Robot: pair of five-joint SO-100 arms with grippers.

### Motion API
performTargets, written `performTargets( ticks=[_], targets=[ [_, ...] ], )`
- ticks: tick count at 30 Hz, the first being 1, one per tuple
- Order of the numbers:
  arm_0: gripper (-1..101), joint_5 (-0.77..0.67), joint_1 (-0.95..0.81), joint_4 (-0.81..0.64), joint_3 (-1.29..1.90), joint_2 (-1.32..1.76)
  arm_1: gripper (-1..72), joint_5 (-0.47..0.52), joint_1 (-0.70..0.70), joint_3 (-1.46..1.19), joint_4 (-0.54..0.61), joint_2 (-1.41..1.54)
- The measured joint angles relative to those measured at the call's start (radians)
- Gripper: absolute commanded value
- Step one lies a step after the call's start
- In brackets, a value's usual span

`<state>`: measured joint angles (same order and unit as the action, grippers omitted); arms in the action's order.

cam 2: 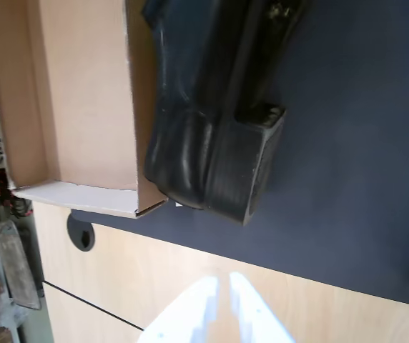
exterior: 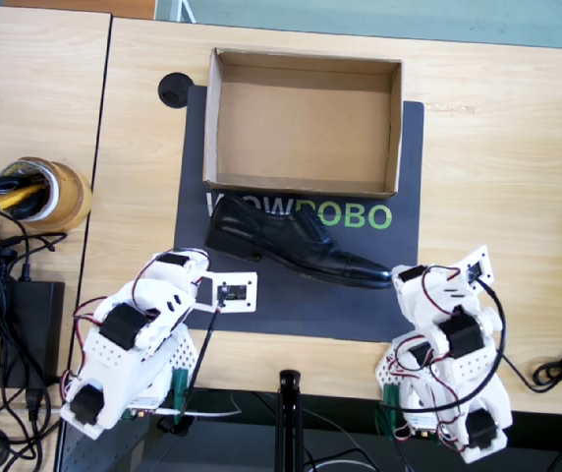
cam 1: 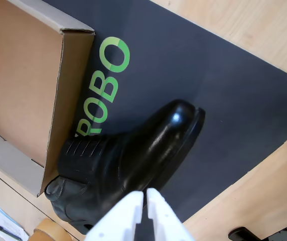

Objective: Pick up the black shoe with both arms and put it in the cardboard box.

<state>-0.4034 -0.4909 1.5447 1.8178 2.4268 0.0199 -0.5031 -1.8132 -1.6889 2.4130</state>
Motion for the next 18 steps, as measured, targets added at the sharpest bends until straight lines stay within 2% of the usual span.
performTargets(
  ticks=[10,13,18],
  targets=[
    [0,0.000,-0.002,-0.063,0.000,-0.086,3.3,-0.015,-0.026,-0.020,0.000,-0.018],
    [0,0.000,-0.006,-0.097,0.000,-0.103,8.5,-0.017,-0.040,-0.020,0.000,-0.035],
    [16,-0.009,-0.067,-0.118,-0.002,-0.103,19.3,-0.018,-0.087,-0.020,0.000,-0.040]
  ],
)
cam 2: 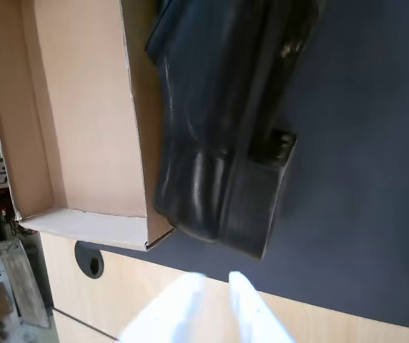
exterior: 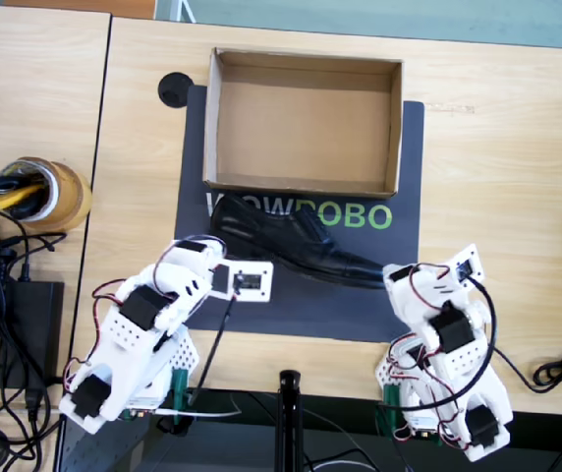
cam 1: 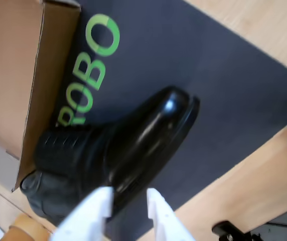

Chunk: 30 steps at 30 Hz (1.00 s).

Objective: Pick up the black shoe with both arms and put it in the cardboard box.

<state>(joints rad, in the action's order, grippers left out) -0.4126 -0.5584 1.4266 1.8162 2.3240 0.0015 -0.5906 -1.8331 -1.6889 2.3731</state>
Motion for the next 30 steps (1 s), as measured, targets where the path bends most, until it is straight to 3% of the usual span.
performTargets(
  ticks=[9,17,24,30],
  targets=[
    [29,-0.017,-0.054,0.078,0.005,-0.006,40.7,0.000,-0.067,-0.018,-0.020,-0.126],
    [39,-0.032,-0.054,0.083,0.086,0.032,40.8,0.009,-0.046,-0.035,-0.025,-0.156],
    [41,-0.034,-0.054,0.006,0.153,0.026,40.7,0.011,-0.040,-0.037,-0.023,-0.218],
    [41,-0.052,-0.083,-0.078,0.158,-0.046,40.7,-0.002,-0.117,-0.037,-0.026,-0.259]
  ],
)
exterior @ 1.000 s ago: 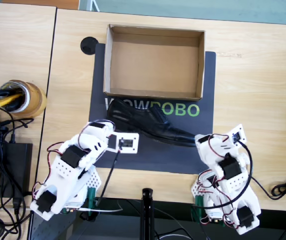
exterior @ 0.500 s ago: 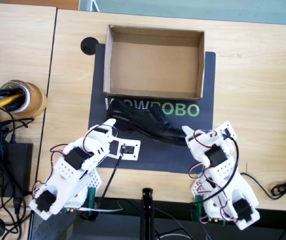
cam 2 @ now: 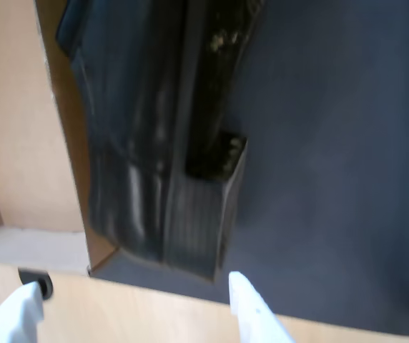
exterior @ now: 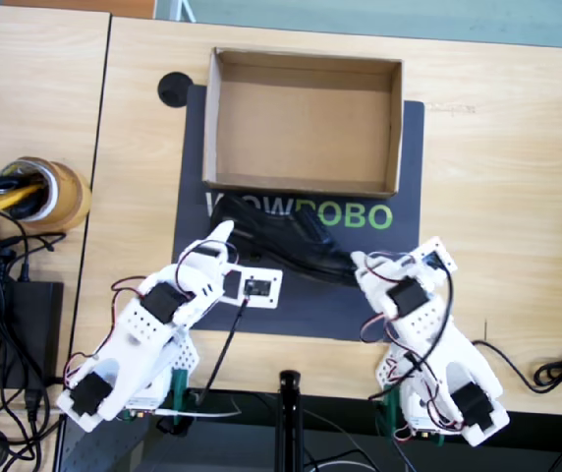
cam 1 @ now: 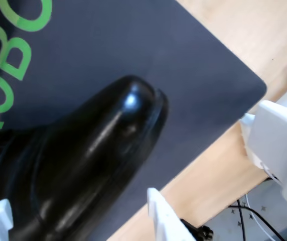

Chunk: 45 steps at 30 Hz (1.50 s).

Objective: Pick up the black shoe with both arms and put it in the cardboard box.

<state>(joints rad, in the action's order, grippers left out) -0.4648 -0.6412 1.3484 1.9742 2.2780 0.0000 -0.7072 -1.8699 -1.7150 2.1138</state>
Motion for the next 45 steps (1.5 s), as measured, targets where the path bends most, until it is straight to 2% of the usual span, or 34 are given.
performTargets(
  ticks=[18,28,38,45],
  targets=[
    [42,-0.018,-0.025,-0.209,0.003,-0.219,40.4,-0.049,-0.091,0.026,0.026,-0.179],
    [43,-0.035,-0.089,-0.241,0.034,-0.265,40.5,-0.051,-0.092,-0.005,0.106,-0.227],
    [43,-0.100,-0.109,-0.391,0.117,-0.387,40.4,-0.048,-0.091,-0.029,0.147,-0.229],
    [37,-0.095,-0.098,-0.459,0.074,-0.508,39.4,-0.035,-0.091,-0.048,0.179,-0.229]
  ],
)
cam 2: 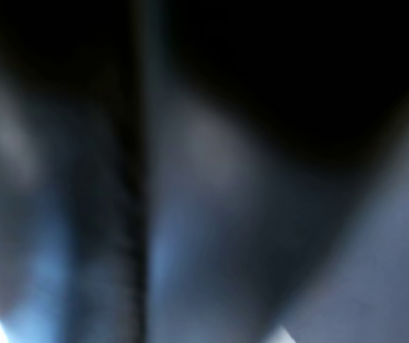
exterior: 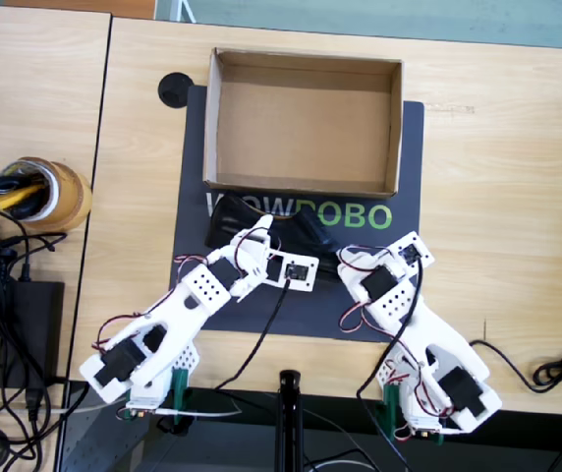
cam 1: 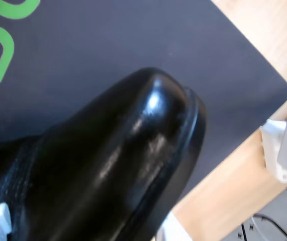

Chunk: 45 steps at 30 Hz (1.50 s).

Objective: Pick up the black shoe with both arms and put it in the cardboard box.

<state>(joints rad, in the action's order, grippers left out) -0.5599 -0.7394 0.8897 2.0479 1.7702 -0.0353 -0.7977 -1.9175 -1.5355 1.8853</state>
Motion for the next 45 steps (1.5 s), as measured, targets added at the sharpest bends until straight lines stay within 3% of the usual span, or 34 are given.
performTargets(
  ticks=[6,11,12,20,45],
  targets=[
    [31,0.014,0.026,-0.011,-0.040,-0.061,29.9,-0.003,0.005,-0.035,0.051,0.009],
    [20,0.034,0.037,-0.012,-0.041,-0.049,2.9,-0.003,0.008,-0.051,0.092,0.005],
    [17,0.044,0.038,-0.012,-0.041,-0.043,0.2,-0.003,0.008,-0.046,0.095,0.003],
    [0,0.100,0.048,-0.012,-0.037,0.043,0.0,0.023,0.002,-0.023,0.101,0.031],
    [0,0.247,0.181,0.032,-0.155,0.333,-0.1,0.084,0.129,0.449,0.008,0.078]
  ],
)
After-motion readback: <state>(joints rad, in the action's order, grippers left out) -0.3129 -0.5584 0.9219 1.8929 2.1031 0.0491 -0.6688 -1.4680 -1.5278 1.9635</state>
